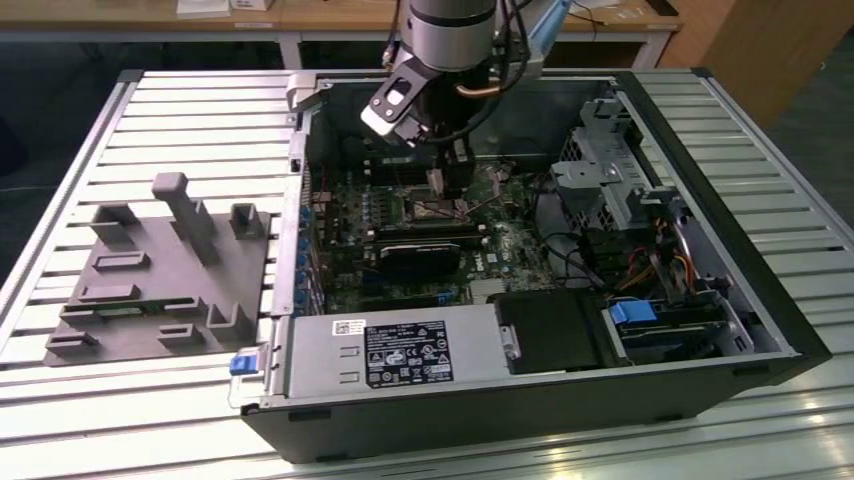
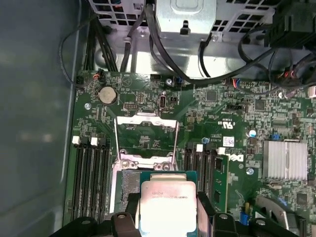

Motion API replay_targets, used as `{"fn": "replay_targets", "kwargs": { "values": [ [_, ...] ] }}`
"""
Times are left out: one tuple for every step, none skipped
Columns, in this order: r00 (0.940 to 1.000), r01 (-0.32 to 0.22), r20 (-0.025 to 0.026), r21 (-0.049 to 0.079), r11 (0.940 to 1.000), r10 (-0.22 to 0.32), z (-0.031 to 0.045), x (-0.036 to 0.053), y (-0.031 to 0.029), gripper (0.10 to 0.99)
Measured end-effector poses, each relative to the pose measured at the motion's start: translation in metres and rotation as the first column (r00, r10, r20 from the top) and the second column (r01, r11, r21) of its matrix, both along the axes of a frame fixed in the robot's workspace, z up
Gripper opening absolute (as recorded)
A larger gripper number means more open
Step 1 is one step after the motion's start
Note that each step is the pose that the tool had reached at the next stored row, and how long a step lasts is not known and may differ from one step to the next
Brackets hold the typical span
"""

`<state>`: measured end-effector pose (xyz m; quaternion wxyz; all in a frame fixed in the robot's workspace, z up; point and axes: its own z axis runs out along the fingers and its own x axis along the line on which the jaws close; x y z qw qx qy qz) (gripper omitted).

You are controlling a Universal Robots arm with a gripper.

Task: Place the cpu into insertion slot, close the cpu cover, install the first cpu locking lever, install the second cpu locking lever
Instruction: 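Place the cpu into insertion slot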

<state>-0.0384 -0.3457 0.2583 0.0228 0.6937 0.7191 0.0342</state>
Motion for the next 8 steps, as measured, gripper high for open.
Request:
{"fn": "replay_targets", "kwargs": {
  "values": [
    [1.0, 0.005, -0.0001, 0.0, 1.0, -0.005, -0.0011, -0.0005, 0.0007, 0.537],
    [0.9999, 0.01, -0.0001, 0.0, 0.9999, -0.01, -0.0022, -0.0009, 0.0013, 0.537],
    [0.9999, 0.014, -0.0001, 0.0, 0.9999, -0.014, -0.0033, -0.0013, 0.0019, 0.537],
    [0.9998, 0.018, -0.0001, 0.0, 0.9998, -0.018, -0.0044, -0.0016, 0.0026, 0.537],
    [0.9998, 0.022, 0.0001, 0.0, 0.9998, -0.022, -0.0057, -0.0018, 0.0033, 0.537],
    [0.9997, 0.024, 0.0001, 0.0, 0.9997, -0.024, -0.0069, -0.0021, 0.0038, 0.537],
    [0.9997, 0.025, 0.0001, 0.0, 0.9997, -0.025, -0.0081, -0.0024, 0.0043, 0.537],
    [0.9997, 0.026, 0.0001, 0.0, 0.9997, -0.026, -0.0093, -0.0027, 0.0047, 0.537]
  ]
}}
